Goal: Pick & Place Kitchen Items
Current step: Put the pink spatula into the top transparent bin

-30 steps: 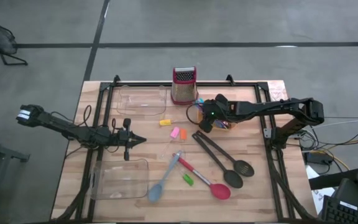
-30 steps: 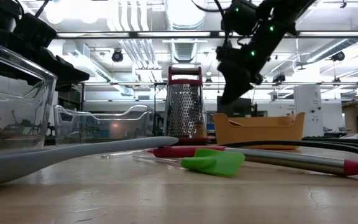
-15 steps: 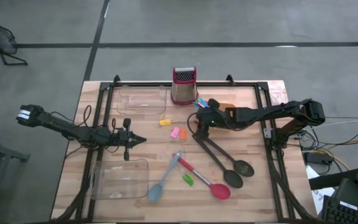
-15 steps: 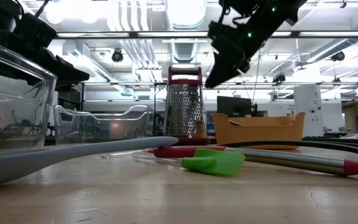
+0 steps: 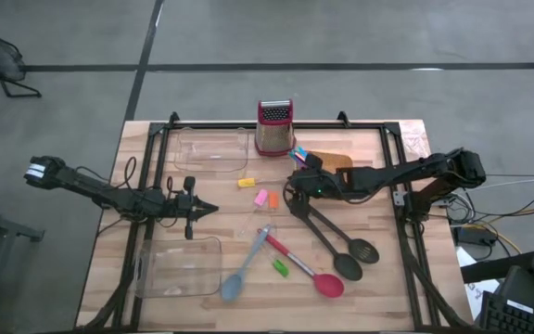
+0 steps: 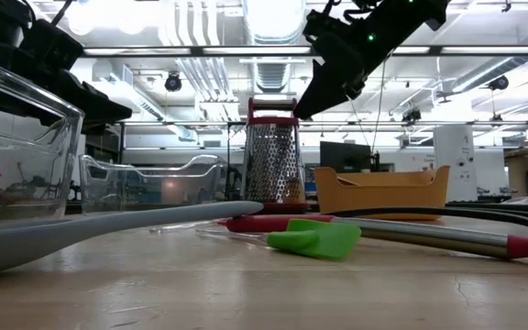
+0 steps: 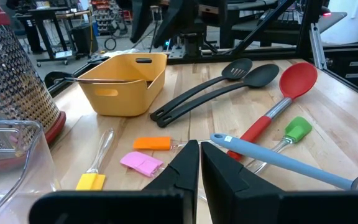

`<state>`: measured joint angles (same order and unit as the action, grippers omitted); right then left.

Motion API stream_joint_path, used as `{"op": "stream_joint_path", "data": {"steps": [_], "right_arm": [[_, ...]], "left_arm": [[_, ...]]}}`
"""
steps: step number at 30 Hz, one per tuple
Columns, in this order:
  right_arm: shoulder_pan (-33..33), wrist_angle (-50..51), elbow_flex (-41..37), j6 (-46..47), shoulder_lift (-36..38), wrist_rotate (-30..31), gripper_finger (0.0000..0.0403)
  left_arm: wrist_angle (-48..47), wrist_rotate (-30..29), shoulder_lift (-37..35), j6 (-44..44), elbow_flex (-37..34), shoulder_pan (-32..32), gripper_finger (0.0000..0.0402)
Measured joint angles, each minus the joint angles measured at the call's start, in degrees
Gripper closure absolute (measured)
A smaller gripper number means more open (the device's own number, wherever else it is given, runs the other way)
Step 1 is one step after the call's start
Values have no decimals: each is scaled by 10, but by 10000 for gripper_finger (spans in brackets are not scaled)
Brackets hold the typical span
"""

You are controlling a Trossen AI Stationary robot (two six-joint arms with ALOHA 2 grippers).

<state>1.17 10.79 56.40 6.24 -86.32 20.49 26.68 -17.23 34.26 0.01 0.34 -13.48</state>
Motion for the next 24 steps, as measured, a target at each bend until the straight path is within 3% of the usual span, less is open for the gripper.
{"op": "stream_joint_path", "data": {"steps": [15, 24], "right_arm": [[9, 27, 0, 7, 0, 0, 284], [33, 23, -18, -22, 49, -1, 384]], "left_arm": [[0, 0, 0, 0, 0, 0, 378], [0, 0, 0, 0, 0, 0, 378]]}}
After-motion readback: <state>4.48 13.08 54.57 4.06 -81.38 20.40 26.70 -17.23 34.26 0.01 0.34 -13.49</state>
